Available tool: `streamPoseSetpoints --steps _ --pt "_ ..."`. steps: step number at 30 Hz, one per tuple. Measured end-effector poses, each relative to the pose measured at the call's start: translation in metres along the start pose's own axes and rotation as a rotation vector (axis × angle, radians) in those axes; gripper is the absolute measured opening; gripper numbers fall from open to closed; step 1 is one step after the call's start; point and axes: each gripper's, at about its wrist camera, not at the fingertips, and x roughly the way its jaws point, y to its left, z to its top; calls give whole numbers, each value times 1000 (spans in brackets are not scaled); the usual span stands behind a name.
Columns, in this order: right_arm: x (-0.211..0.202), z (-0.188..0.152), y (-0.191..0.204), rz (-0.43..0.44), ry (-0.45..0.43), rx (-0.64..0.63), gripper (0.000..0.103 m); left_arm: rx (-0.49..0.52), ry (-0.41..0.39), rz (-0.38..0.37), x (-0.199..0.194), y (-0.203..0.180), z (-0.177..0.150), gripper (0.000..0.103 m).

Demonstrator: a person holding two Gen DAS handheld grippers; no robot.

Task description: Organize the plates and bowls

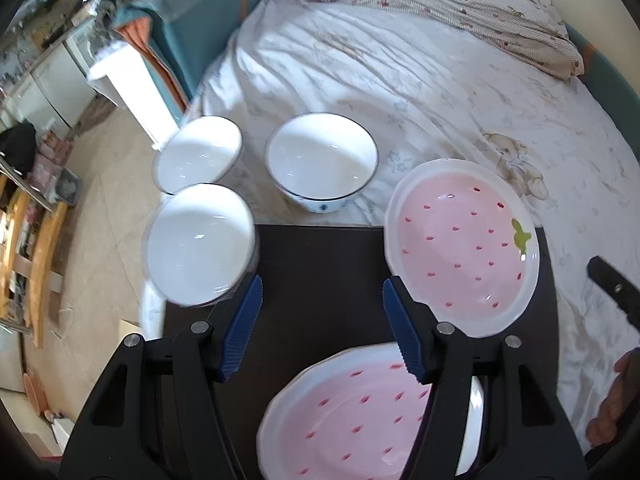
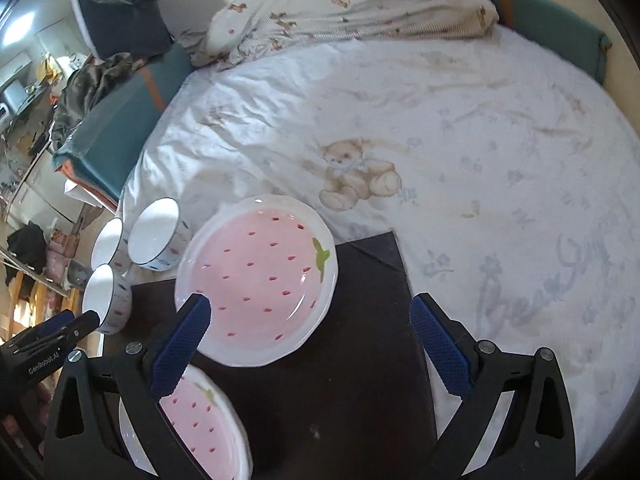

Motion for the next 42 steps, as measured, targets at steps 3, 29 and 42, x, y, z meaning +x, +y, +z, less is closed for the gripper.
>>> streamPoseSetpoints --steps 3,29,42 --pt "17 6 -14 18 37 47 97 -16 48 -3 19 -7 14 59" --pt "114 -12 -55 269 424 295 10 -44 214 -139 111 -36 49 59" --pt "105 -14 -74 268 413 276 14 35 274 -204 133 -69 51 37"
